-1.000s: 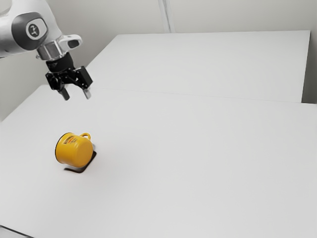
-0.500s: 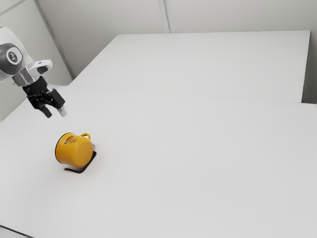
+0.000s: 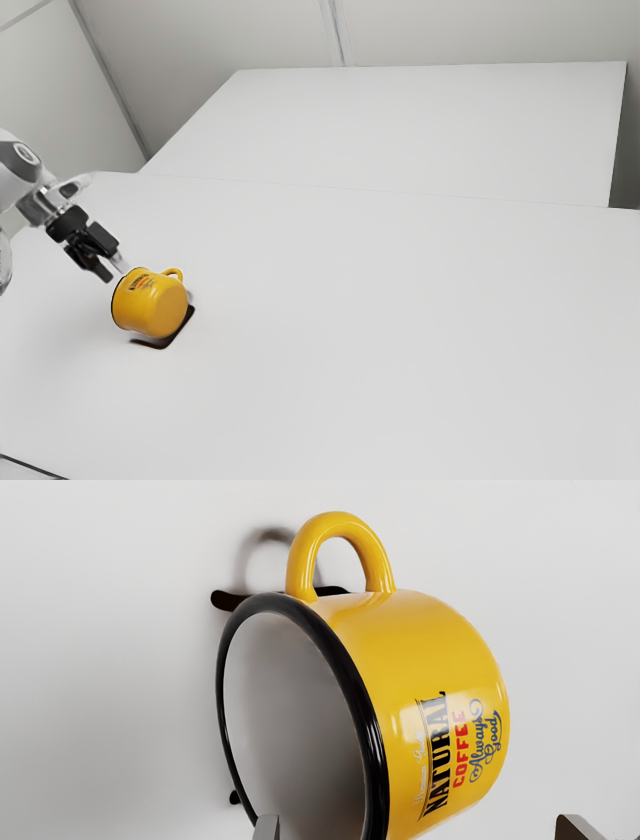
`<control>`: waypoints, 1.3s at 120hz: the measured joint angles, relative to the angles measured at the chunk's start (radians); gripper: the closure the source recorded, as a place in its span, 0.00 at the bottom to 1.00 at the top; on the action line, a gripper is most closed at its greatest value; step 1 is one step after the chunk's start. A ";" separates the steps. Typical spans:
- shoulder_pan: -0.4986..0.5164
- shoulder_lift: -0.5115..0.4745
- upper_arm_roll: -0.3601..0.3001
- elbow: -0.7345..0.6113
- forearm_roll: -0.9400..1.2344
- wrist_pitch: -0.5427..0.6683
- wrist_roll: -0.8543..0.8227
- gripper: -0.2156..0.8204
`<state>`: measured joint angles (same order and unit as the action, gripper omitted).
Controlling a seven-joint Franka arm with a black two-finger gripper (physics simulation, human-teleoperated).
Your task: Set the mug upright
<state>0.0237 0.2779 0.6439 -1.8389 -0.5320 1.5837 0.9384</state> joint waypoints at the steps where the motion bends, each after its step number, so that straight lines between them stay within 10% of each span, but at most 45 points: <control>1: 0.004 0.005 -0.001 0.002 -0.005 -0.004 0.005 0.21; 55: 0.065 0.092 -0.027 -0.004 -0.187 -0.149 0.193 0.22; 103: 0.089 0.104 -0.034 -0.013 -0.214 -0.240 0.232 0.81; 156: 0.079 0.038 -0.088 -0.011 -0.172 -0.207 0.253 0.95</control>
<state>0.1022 0.3156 0.5561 -1.8504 -0.7041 1.3769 1.1912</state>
